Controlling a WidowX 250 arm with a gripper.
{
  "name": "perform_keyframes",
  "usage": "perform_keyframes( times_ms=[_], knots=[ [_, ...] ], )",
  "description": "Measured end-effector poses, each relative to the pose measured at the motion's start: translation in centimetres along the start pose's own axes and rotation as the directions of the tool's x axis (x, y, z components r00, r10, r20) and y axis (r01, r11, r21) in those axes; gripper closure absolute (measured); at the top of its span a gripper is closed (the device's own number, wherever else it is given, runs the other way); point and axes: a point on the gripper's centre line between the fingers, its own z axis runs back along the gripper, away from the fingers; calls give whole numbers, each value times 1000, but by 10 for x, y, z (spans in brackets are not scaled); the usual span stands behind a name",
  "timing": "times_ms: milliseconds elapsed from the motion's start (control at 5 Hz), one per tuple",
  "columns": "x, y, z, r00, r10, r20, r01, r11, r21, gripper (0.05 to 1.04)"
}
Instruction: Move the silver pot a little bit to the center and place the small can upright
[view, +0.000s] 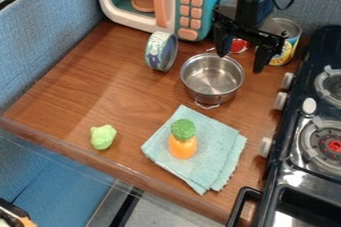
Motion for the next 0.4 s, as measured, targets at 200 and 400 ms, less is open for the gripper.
perform_keyframes(
  times_ms=[200, 400],
  knots=[
    [-5, 0, -16, 999, -3, -43, 3, 1000, 0, 82],
    [-7, 26, -25, 998, 31, -55, -31, 1000, -1, 83]
  ],
)
